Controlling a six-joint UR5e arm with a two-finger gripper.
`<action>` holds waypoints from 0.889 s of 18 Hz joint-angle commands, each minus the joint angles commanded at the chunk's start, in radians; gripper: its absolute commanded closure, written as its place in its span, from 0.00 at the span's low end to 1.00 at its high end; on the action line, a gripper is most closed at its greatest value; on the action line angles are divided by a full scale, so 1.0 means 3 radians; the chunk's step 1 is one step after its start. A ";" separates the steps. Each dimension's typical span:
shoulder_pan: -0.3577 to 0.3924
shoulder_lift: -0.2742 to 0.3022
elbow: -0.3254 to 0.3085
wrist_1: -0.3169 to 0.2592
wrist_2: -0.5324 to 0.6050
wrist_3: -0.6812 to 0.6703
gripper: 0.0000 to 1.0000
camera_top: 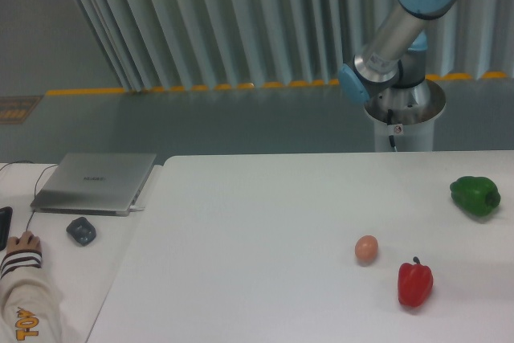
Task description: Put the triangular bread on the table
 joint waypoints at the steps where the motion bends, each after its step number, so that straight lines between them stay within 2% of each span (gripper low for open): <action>1: -0.0005 0.0046 0.0000 -0.0041 0.0000 0.0000 0.98; 5: -0.0056 0.0322 -0.0020 -0.0302 -0.0010 -0.0030 0.97; 10: -0.0240 0.0578 -0.0230 -0.0343 -0.0020 -0.0051 0.97; 12: -0.0363 0.0665 -0.0398 -0.0323 -0.0015 -0.0056 0.97; 16: -0.0669 0.0777 -0.0588 -0.0318 0.0000 -0.0245 0.95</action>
